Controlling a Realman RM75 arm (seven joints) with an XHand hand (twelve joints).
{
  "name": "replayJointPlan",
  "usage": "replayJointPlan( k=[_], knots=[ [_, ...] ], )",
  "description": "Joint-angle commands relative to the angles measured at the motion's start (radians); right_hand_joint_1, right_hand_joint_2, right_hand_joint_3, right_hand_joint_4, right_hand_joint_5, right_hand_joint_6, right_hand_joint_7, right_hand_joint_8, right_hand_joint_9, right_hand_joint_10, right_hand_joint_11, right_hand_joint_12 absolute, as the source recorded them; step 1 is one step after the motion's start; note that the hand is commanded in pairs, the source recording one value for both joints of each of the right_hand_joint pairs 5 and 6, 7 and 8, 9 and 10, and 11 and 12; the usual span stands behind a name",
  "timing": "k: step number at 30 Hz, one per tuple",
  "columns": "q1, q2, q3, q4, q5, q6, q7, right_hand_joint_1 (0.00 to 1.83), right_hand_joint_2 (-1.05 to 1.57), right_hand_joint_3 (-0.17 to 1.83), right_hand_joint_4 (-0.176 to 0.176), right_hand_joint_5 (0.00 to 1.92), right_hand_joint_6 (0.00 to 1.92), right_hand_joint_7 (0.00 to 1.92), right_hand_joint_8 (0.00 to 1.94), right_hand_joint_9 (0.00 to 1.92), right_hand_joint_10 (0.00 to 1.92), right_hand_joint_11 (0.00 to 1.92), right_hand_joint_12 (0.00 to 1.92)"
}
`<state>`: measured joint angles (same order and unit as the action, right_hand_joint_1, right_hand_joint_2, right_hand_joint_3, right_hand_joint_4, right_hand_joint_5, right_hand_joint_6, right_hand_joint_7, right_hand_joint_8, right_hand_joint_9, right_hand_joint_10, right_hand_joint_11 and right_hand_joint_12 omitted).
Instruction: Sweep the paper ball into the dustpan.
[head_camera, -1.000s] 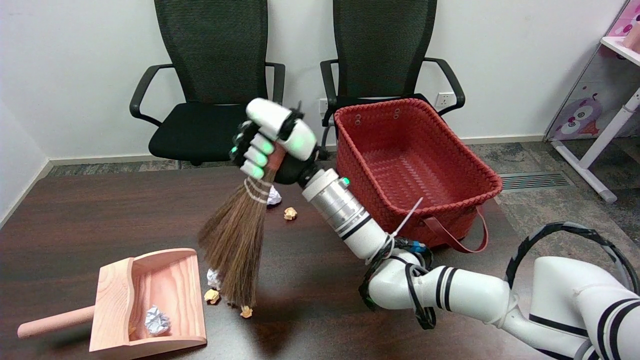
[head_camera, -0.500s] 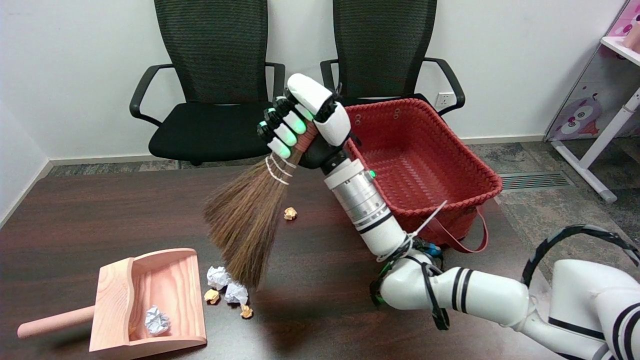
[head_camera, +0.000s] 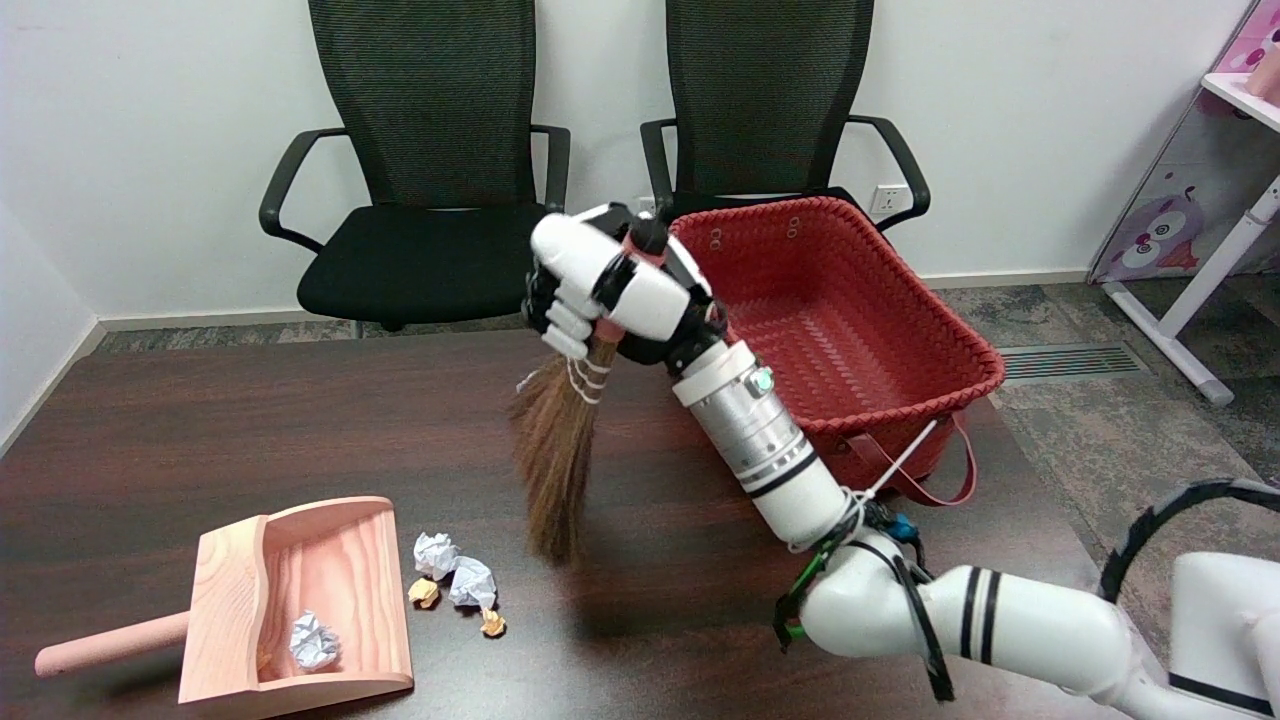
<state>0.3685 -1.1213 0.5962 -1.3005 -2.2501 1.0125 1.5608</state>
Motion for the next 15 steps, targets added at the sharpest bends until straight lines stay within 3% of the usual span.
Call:
replayJointPlan(
  k=[1,6,15],
  knots=[
    [-0.172,-0.02,0.0,-0.331,0.123,-0.291,-1.063,0.87,1.46,1.64,0.014,1.92,1.92,1.92,1.92,1.92,1.92,1.92,1.92],
    [-0.186,-0.114,-0.037,-0.336,0.242,-0.315,-1.337,0.87,1.47,1.67,0.016,1.92,1.92,1.92,1.92,1.92,1.92,1.92,1.92],
    [-0.162,-0.256,-0.099,-0.206,0.224,-0.32,-1.378,0.88,1.47,1.7,0.016,1.92,1.92,1.92,1.92,1.92,1.92,1.92,1.92]
  ],
)
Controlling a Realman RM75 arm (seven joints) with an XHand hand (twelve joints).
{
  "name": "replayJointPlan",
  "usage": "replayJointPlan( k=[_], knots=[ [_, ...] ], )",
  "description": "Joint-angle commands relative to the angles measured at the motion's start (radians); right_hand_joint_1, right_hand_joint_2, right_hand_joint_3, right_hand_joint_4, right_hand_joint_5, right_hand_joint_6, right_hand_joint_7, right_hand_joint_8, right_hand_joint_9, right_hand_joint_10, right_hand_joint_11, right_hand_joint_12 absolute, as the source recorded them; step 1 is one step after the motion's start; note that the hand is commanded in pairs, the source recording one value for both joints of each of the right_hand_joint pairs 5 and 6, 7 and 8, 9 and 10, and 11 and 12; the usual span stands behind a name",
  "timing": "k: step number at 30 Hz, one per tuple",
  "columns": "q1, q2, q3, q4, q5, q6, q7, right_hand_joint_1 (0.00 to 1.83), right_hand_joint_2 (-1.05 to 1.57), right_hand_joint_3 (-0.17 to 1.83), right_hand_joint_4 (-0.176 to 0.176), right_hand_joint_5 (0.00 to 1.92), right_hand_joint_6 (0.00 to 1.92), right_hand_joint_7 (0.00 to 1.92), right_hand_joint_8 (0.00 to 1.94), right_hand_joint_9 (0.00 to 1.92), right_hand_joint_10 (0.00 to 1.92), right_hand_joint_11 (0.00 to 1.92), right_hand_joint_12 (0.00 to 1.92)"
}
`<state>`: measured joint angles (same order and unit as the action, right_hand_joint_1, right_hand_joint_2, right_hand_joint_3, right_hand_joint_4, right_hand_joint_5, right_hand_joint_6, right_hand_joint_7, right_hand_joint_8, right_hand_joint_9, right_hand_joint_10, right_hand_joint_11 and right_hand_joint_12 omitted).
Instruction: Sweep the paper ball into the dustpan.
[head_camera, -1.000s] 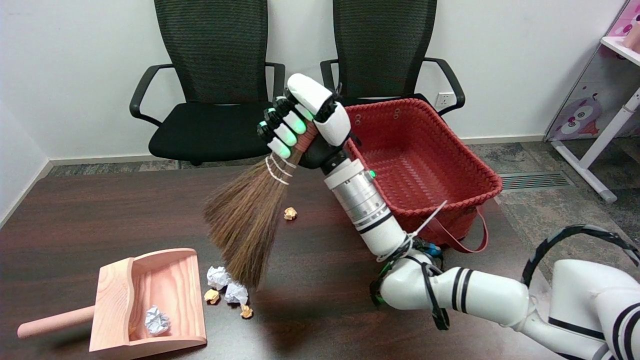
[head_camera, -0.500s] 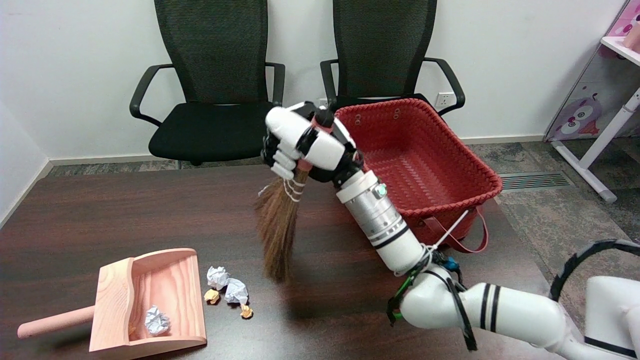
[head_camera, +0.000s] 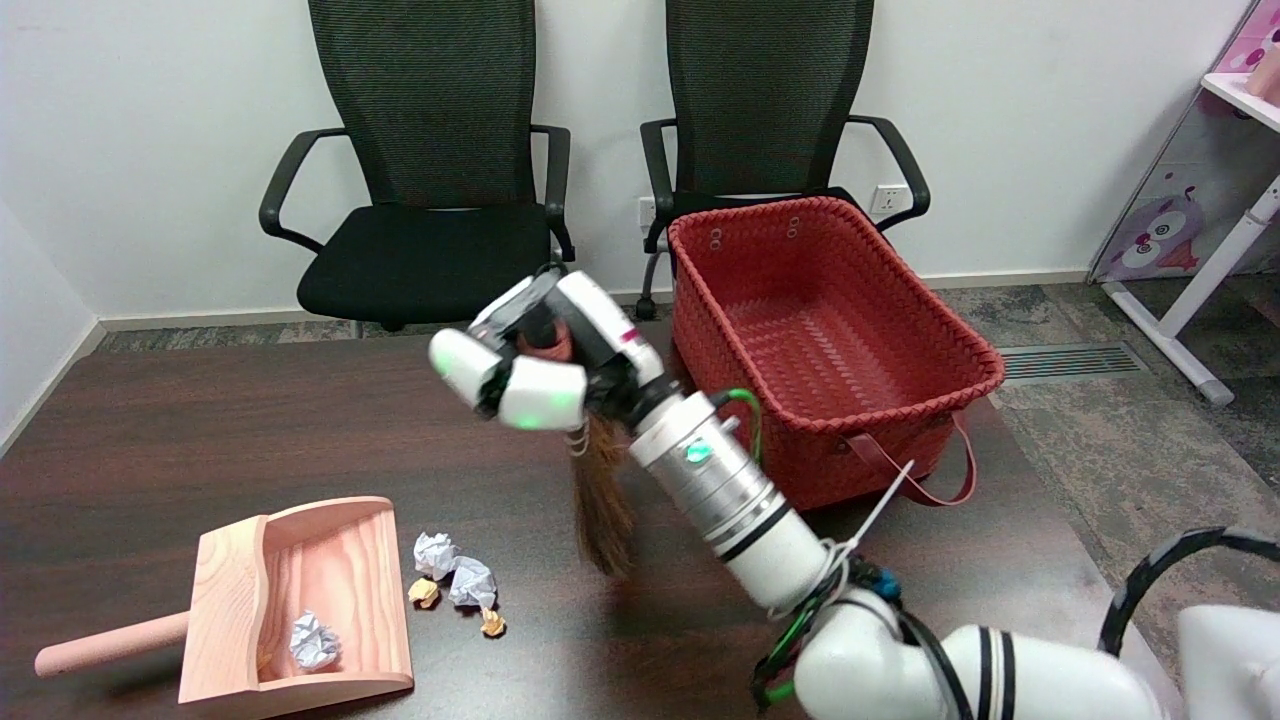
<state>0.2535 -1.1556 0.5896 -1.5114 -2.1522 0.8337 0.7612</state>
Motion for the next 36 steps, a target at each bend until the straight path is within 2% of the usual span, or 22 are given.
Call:
replayJointPlan(
  k=[1,4,9,14,20,31,36],
  knots=[
    [-0.041,-0.243,-0.1,0.029,0.117,-0.144,-0.579,0.88,1.47,1.7,0.015,1.92,1.92,1.92,1.92,1.92,1.92,1.92,1.92],
    [-0.033,-0.287,-0.106,0.065,0.088,-0.15,-0.58,0.88,1.46,1.71,0.016,1.92,1.92,1.92,1.92,1.92,1.92,1.92,1.92],
    [-0.033,-0.308,-0.108,0.088,0.048,-0.157,-0.621,0.88,1.46,1.72,0.015,1.92,1.92,1.92,1.92,1.92,1.92,1.92,1.92],
    [0.002,-0.36,-0.111,0.196,0.046,-0.192,-0.632,0.88,1.46,1.73,0.014,1.92,1.92,1.92,1.92,1.92,1.92,1.92,1.92],
    [0.032,-0.415,-0.102,0.265,0.044,-0.231,-0.737,0.88,1.48,1.74,0.015,1.92,1.92,1.92,1.92,1.92,1.92,1.92,1.92],
    [0.056,-0.461,-0.108,0.384,0.063,-0.254,-0.699,0.89,1.44,1.76,0.01,1.92,1.92,1.92,1.92,1.92,1.92,1.92,1.92],
    [0.063,-0.483,-0.109,0.465,0.064,-0.254,-0.565,0.91,1.4,1.78,0.001,1.92,1.92,1.92,1.92,1.92,1.92,1.92,1.92]
  ],
)
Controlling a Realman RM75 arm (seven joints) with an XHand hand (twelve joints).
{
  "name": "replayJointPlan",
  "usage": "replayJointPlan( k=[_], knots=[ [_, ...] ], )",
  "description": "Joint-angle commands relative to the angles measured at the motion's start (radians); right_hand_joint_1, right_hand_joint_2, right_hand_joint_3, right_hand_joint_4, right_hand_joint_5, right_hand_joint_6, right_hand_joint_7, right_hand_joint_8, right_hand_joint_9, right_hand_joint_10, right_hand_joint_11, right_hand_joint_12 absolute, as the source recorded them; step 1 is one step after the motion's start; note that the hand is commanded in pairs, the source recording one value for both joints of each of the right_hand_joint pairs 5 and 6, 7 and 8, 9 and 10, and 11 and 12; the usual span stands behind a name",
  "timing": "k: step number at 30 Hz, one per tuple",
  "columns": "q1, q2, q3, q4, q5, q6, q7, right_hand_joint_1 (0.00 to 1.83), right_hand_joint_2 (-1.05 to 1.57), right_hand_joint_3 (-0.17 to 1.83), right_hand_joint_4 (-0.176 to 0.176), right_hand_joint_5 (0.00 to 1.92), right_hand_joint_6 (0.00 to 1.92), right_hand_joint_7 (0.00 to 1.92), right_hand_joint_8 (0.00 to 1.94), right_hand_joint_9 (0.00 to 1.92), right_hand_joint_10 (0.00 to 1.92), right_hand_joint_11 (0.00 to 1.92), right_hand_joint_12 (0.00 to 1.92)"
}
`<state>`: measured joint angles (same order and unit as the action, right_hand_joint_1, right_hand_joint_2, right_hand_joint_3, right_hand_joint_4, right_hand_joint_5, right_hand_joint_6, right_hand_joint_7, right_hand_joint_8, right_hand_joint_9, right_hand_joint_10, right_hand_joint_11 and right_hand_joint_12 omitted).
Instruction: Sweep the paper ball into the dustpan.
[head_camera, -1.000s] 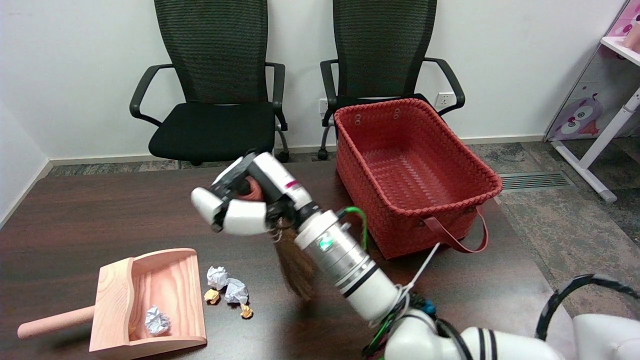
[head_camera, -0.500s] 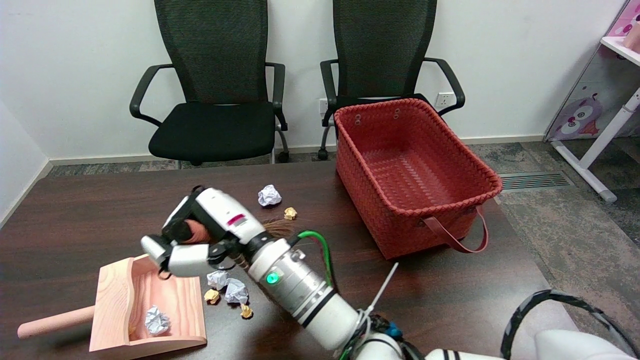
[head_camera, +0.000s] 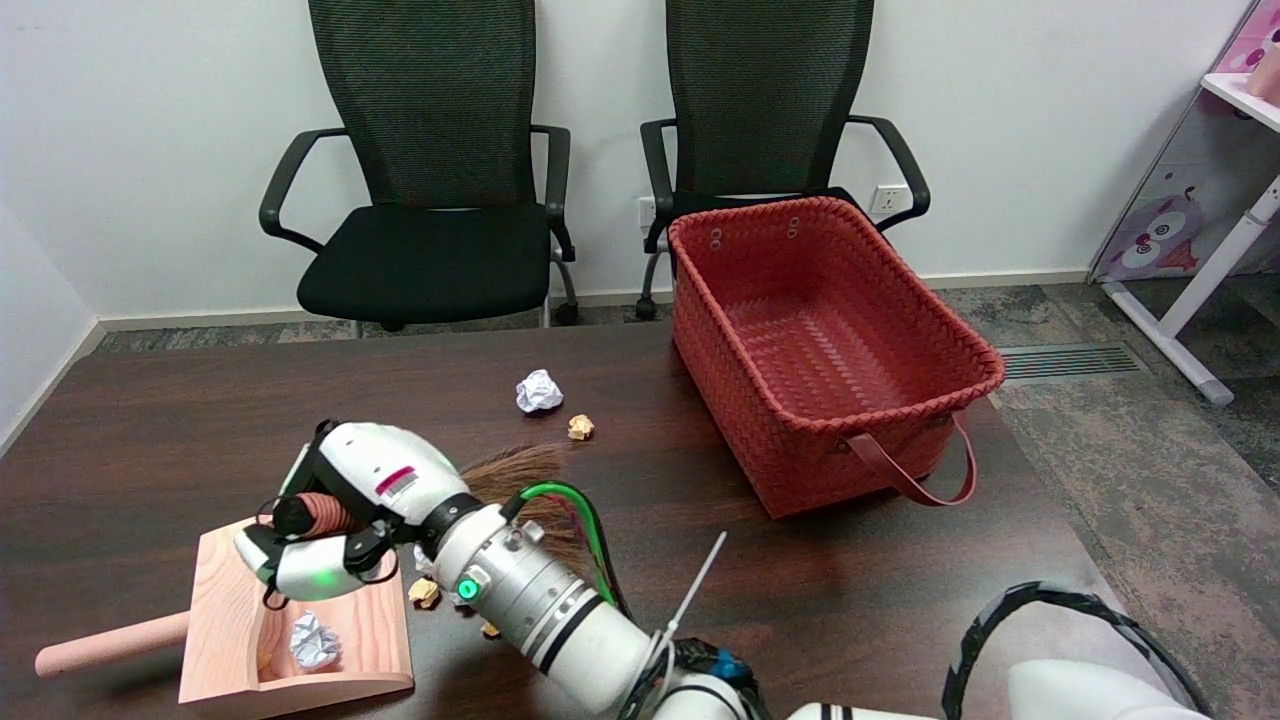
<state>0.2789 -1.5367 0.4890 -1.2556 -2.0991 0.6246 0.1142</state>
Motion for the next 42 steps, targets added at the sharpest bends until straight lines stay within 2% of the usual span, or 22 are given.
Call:
replayJointPlan(
  k=[1,4,10,13,18,26,33,35,37,42],
  knots=[
    [0.04,-0.108,-0.008,0.219,0.011,-0.045,0.113,0.91,1.4,1.78,0.001,1.92,1.92,1.92,1.92,1.92,1.92,1.92,1.92],
    [0.049,-0.124,-0.002,0.255,0.018,-0.057,0.2,0.91,1.37,1.79,0.0,1.92,1.92,1.92,1.92,1.92,1.92,1.92,1.92],
    [0.095,-0.139,-0.012,0.291,0.124,-0.105,0.303,0.91,1.33,1.75,0.0,1.92,1.92,1.92,1.92,1.92,1.92,1.92,1.92],
    [0.114,-0.141,-0.022,0.296,0.143,-0.104,0.413,0.91,1.28,1.77,-0.001,1.92,1.92,1.92,1.92,1.92,1.92,1.92,1.92],
    [0.14,-0.141,-0.081,0.301,0.131,0.014,0.58,0.91,1.11,1.83,-0.002,1.92,1.92,1.92,1.92,1.92,1.92,1.92,1.92],
    [0.183,-0.14,-0.176,0.253,0.129,0.233,0.679,0.91,1.17,1.63,-0.002,1.92,1.92,1.92,1.92,1.92,1.92,1.92,1.92],
    [0.187,-0.1,-0.195,0.156,0.129,0.38,0.835,0.92,1.18,1.61,-0.002,1.92,1.92,1.92,1.92,1.92,1.92,1.92,1.92],
    [0.184,-0.088,-0.195,0.133,0.13,0.41,0.912,0.92,1.18,1.61,-0.002,1.92,1.92,1.92,1.92,1.92,1.92,1.92,1.92],
    [0.184,-0.077,-0.196,0.105,0.128,0.437,1.058,0.92,1.18,1.61,-0.002,1.92,1.92,1.92,1.92,1.92,1.92,1.92,1.92],
    [0.19,-0.035,-0.199,0.052,0.115,0.481,1.302,0.91,1.12,1.71,-0.002,1.92,1.92,1.92,1.92,1.92,1.92,1.92,1.92]
  ],
)
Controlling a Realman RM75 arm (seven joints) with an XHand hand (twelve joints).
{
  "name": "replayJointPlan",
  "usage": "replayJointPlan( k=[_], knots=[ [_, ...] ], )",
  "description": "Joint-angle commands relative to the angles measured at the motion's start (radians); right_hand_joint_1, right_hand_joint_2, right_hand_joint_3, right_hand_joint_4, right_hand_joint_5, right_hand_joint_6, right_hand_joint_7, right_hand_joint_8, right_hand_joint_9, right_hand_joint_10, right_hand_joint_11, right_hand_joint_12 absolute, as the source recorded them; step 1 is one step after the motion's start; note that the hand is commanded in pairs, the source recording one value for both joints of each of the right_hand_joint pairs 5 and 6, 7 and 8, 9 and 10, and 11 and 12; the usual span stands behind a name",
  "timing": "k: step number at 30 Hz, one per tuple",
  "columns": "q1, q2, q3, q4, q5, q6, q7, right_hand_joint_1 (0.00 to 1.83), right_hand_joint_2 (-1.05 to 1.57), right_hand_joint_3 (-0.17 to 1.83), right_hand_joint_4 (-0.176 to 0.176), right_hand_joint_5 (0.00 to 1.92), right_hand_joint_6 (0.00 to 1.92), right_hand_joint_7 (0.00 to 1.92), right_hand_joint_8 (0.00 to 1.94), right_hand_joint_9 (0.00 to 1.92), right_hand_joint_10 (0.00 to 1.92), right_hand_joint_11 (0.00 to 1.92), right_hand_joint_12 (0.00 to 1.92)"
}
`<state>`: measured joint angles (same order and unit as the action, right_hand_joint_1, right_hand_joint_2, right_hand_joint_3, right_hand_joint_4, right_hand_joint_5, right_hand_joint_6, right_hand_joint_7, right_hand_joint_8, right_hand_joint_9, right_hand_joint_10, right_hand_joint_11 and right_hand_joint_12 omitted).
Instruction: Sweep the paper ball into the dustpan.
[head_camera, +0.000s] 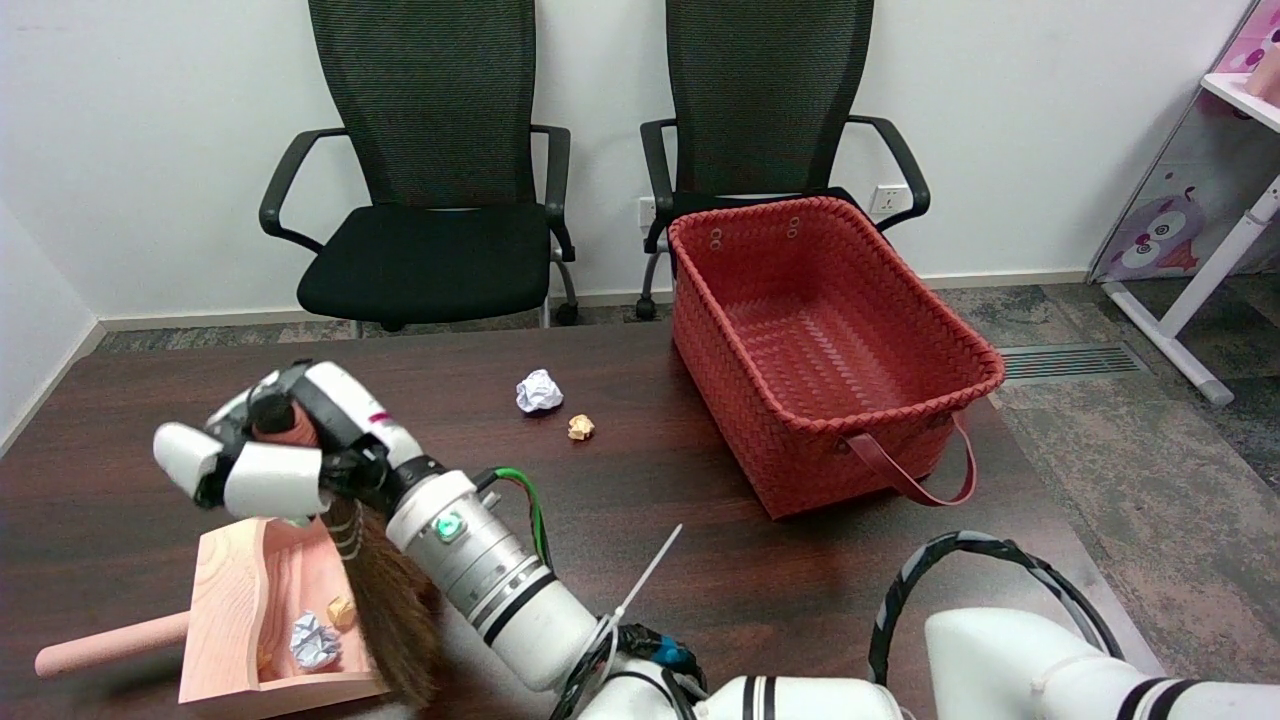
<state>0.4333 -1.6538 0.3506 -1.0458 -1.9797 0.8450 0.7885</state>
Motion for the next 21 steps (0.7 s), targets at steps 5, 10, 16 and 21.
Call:
replayJointPlan(
  k=[5,10,16,21],
  knots=[
    [0.036,0.133,-0.057,-0.235,-0.005,0.271,0.781,0.9,1.1,1.72,-0.019,1.92,1.92,1.92,1.92,1.92,1.92,1.92,1.92],
    [0.035,0.186,-0.047,-0.28,-0.028,0.337,0.867,0.89,1.08,1.72,-0.016,1.92,1.92,1.92,1.92,1.92,1.92,1.92,1.92],
    [0.03,0.208,-0.033,-0.256,-0.034,0.373,0.877,0.88,1.07,1.69,-0.015,1.92,1.92,1.92,1.92,1.92,1.92,1.92,1.92],
    [0.025,0.22,-0.017,-0.213,-0.037,0.367,0.877,0.87,1.12,1.66,-0.012,1.92,1.92,1.92,1.92,1.92,1.92,1.92,1.92]
  ],
)
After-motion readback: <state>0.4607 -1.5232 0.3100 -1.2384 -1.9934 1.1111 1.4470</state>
